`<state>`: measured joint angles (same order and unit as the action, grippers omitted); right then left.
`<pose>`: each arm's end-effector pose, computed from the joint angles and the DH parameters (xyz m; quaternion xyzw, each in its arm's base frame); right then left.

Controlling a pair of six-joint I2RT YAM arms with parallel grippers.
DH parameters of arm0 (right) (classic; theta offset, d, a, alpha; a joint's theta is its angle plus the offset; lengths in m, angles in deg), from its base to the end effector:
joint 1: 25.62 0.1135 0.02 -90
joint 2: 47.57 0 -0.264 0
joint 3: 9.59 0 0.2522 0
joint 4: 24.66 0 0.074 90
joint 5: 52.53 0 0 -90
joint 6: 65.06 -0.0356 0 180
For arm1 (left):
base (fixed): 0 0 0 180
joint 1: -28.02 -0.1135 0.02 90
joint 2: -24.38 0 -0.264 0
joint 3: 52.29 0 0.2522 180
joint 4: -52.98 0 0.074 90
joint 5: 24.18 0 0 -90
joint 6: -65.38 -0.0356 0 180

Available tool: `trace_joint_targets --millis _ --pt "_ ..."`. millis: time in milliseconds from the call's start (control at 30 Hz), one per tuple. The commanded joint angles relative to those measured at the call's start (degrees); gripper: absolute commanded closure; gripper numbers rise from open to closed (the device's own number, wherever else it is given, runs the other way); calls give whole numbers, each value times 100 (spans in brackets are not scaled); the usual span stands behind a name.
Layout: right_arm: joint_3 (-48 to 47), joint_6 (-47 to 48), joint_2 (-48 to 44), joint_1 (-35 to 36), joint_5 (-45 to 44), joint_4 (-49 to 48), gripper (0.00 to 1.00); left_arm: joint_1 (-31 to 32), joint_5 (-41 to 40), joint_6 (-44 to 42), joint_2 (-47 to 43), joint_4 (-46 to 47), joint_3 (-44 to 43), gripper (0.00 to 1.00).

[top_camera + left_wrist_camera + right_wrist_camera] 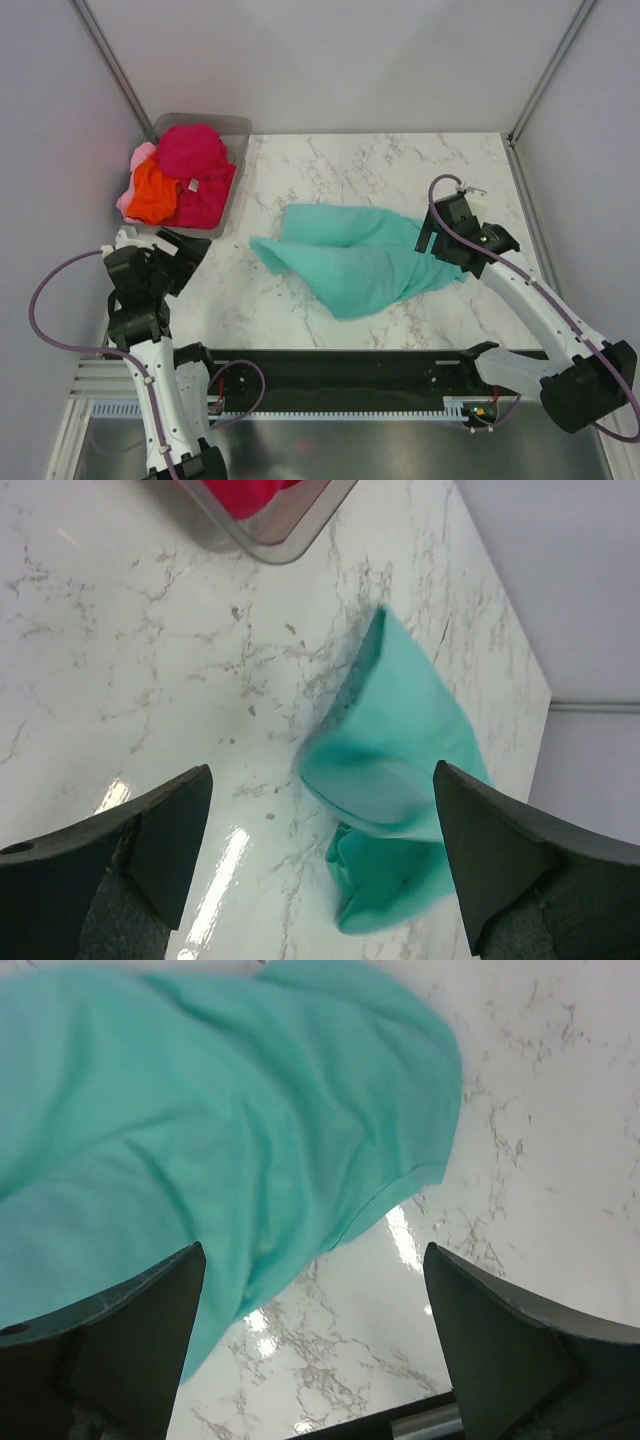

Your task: Fold and stack the t-shirts

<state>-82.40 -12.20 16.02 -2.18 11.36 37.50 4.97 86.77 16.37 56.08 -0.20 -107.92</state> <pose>0.2038 0.0713 0.3058 0.1814 0.9085 -0.0288 0.3753 0.1149 0.0351 0.3021 -0.3719 0.7680 -0.2325 0.4667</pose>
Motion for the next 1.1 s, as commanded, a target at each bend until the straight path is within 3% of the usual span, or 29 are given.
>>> trace_joint_targets --millis 0,200,333,567,767,967,1067 --pt "-195 -522 -611 -24 247 -173 2 326 -100 -504 -182 -452 47 2" --pt "-301 -408 -629 107 1079 -480 2 512 -215 -470 -68 -314 99 8" --pt "33 -565 -410 712 923 -752 2 792 -169 -276 239 -75 302 11" --pt "491 -312 398 1128 941 -1465 2 2599 -1477 189 1793 688 706 9" --pt "726 -284 322 1127 758 -1404 2 3323 -1839 286 3087 1261 812 9" --pt "948 -144 -57 356 633 -1368 2 3386 -1998 208 3351 1480 523 13" --pt "790 128 -40 -181 651 -1421 2 3482 -1649 -275 3822 1972 -249 14"
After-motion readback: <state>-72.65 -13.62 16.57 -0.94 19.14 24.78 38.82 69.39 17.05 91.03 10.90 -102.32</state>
